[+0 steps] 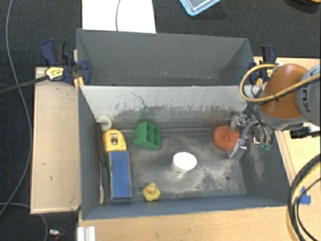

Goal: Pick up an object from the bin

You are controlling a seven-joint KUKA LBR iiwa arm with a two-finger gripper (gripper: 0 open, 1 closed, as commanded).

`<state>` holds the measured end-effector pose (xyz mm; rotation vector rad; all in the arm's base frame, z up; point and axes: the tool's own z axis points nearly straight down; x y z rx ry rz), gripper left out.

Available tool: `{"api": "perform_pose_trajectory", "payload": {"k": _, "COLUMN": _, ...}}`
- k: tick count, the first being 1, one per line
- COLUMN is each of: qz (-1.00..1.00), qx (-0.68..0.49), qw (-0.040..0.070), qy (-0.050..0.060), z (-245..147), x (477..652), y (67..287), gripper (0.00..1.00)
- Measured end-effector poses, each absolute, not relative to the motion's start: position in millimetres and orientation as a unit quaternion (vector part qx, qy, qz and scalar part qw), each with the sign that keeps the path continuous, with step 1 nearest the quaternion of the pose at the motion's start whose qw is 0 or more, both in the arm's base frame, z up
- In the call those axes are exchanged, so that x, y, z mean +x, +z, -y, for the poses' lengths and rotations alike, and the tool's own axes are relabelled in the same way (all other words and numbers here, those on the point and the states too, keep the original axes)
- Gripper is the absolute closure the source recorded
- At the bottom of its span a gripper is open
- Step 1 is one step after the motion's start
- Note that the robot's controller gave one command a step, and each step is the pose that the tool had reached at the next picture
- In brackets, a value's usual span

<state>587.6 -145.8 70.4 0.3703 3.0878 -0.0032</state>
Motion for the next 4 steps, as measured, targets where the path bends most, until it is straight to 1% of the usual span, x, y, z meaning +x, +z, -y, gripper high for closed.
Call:
{"api": "perform_pose_trajectory", "payload": {"k": 1, "qz": -0.977, "qx": 0.215, "qw": 0.016, "qy": 0.002, "z": 140.3, "x": 589.6, "y": 73.0, "gripper": 1.00}}
{"api": "perform_pose_trajectory", "payload": {"k": 2, "qz": -0.977, "qx": 0.214, "qw": 0.016, "qy": 0.002, "z": 140.3, "x": 589.6, "y": 73.1, "gripper": 1.00}}
{"api": "perform_pose_trajectory", "payload": {"k": 4, "qz": -0.977, "qx": 0.213, "qw": 0.018, "qy": 0.001, "z": 140.8, "x": 589.9, "y": 104.0, "gripper": 1.00}}
